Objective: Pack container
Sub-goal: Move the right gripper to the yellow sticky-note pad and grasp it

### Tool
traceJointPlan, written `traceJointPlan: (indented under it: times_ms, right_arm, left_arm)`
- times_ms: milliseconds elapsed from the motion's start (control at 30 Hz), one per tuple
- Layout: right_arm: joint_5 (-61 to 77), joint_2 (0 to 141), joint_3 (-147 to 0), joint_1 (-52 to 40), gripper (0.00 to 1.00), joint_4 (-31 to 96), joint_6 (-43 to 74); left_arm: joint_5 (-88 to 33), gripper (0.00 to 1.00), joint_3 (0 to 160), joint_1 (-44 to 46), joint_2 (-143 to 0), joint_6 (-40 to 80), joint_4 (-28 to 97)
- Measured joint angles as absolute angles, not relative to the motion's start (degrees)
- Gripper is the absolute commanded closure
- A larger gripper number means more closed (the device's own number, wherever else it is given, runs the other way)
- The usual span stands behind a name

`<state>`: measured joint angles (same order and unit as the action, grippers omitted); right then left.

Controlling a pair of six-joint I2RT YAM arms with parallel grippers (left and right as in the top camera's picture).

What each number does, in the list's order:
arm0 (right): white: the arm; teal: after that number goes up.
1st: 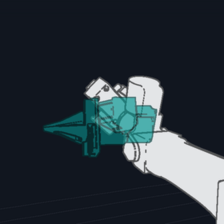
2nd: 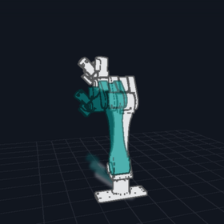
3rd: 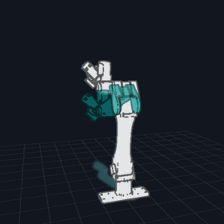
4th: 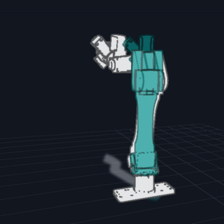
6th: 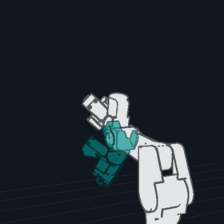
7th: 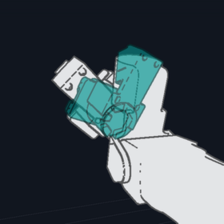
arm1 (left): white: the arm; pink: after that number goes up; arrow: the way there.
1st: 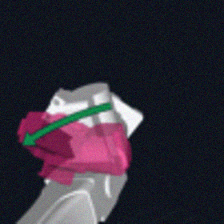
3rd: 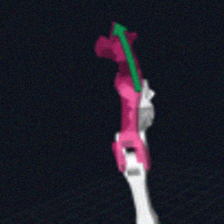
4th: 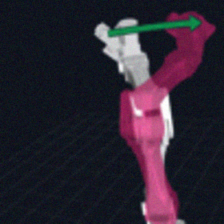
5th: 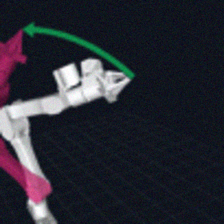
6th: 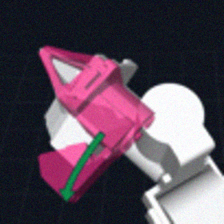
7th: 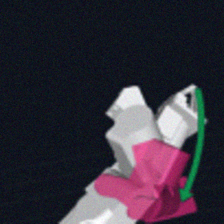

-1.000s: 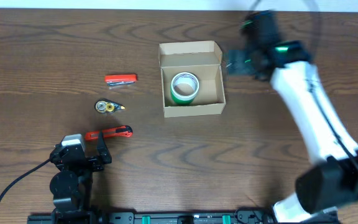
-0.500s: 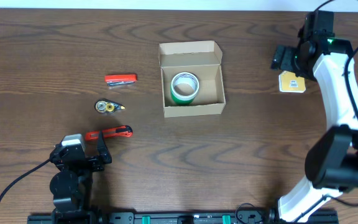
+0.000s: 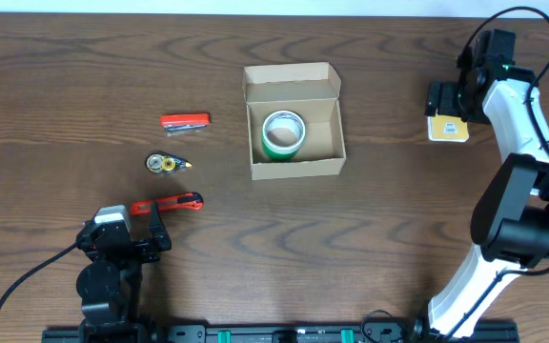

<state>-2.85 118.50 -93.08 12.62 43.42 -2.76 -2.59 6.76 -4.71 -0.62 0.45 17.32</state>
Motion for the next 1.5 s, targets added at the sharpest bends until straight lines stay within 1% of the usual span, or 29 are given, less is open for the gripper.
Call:
traceJointPlan:
  times_ms: [500,800,1033,1167,1333,1433,1500]
  right_arm:
    - [1.4,123.7,-93.0,15.9,0.01,41.6,-10.5]
    - [3.7,127.3,-93.1,16.2,0.01,39.6,-11.5]
    - [4.1,127.5,-93.1,16.4,0.01,39.1,-12.1]
    - [4.3,127.5,-93.1,16.4,0.11,39.1,-12.4]
    - [4.6,127.5,-93.2,16.4,0.27,39.7,-12.2]
    - [4.9,127.5,-93.3,16.5,0.31,40.6,-12.0]
    - [5.3,127.5,-93.5,16.5,0.31,41.1,-11.9]
  left_arm:
    - [-2.6,0.05,6.8,-4.7,-0.6,0.4,17.3]
    - [-2.6,0.04,6.8,-4.7,-0.6,0.4,17.3]
    - [-2.6,0.04,6.8,-4.7,-0.6,0.5,17.3]
    - [-2.6,0.05,6.8,-4.7,-0.6,0.4,17.3]
    - [-2.6,0.05,6.8,-4.7,-0.6,0.5,17.3]
    - [-2.6,0.05,6.8,-4.7,-0.6,0.4,17.3]
    - [-2.6,0.04,6.8,-4.7,-0.6,0.4,17.3]
